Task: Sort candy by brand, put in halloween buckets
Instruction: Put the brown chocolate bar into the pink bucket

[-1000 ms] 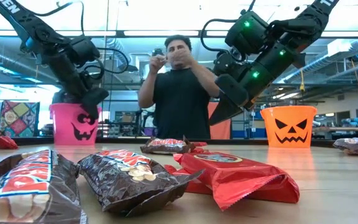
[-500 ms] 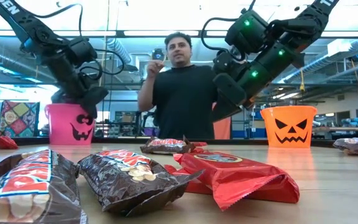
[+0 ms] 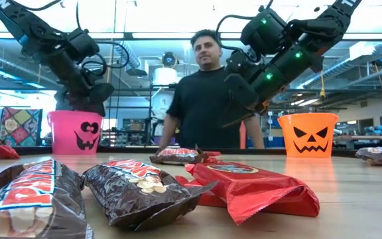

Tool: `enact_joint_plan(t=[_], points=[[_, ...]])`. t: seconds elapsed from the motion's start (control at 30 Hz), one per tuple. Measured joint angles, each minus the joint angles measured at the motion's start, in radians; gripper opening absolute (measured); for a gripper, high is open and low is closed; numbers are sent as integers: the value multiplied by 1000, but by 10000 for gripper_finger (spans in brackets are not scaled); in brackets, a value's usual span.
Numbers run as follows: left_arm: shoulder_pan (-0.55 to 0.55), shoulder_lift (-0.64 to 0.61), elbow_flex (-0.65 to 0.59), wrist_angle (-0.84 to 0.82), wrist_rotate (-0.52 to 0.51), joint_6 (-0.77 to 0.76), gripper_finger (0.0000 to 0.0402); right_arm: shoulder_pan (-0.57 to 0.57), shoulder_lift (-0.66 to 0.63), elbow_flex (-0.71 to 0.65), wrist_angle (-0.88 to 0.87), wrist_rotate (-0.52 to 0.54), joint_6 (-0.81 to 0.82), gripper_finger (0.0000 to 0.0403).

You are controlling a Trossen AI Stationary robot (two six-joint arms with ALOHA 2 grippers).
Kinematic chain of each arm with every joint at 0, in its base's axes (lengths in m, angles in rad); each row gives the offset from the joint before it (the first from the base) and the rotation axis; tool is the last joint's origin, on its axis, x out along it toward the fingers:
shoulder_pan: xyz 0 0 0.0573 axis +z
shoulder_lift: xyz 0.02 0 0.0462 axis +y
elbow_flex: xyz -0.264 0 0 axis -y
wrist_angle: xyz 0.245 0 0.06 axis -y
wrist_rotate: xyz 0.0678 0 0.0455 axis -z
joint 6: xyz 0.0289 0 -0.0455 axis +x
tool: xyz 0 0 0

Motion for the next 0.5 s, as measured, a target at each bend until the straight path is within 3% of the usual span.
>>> enact_joint_plan(t=[0.13, 0.3, 0.5], points=[[0, -22, 119, -140, 69, 19, 217, -12, 0, 0, 33, -1, 0, 55], [-27, -78, 254, -314, 66, 29, 219, -13, 0, 0, 32, -3, 7, 55], [-141, -207, 140, -321, 63, -63, 214, -13, 0, 0, -8, -3, 18, 55]])
